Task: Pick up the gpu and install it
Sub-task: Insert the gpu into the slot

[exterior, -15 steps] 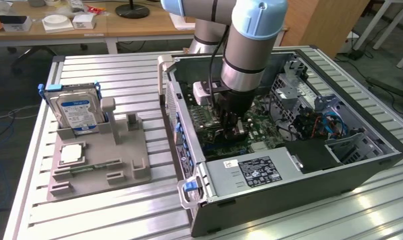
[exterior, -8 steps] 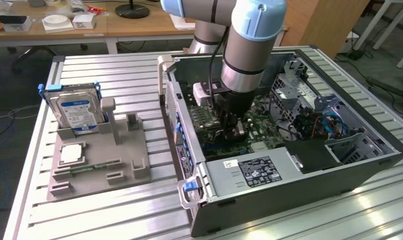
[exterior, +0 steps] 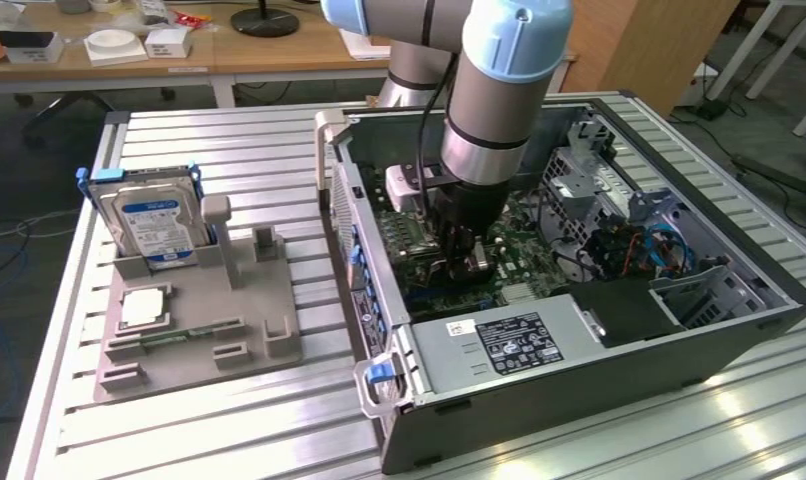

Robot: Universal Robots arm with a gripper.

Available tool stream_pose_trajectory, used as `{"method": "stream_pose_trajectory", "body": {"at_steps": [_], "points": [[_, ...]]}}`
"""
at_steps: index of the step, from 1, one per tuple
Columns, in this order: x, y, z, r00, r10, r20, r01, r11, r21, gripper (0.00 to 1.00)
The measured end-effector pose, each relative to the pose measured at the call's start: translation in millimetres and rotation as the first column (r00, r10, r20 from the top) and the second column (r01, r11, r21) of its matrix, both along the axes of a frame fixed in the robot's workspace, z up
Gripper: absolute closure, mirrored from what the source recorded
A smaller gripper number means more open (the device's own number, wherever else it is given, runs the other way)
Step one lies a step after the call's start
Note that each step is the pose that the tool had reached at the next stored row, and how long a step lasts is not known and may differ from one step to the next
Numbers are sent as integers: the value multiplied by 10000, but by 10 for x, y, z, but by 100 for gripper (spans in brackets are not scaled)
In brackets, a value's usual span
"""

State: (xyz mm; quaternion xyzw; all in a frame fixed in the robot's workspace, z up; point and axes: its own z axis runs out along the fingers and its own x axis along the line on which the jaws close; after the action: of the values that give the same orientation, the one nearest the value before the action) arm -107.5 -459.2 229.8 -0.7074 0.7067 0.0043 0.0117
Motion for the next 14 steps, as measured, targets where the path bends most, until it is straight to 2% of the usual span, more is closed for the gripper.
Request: {"method": "stream_pose_trajectory", "body": {"at_steps": [10, 11, 13, 14], "points": [[1, 0, 3, 10000, -1, 11, 1, 10000, -3, 73], [-6, 4, 4, 10000, -12, 5, 12, 10000, 31, 73], [-3, 1, 54, 10000, -7, 9, 7, 10000, 6, 73], [0, 0, 84, 10000, -1, 7, 1, 10000, 1, 66]]}}
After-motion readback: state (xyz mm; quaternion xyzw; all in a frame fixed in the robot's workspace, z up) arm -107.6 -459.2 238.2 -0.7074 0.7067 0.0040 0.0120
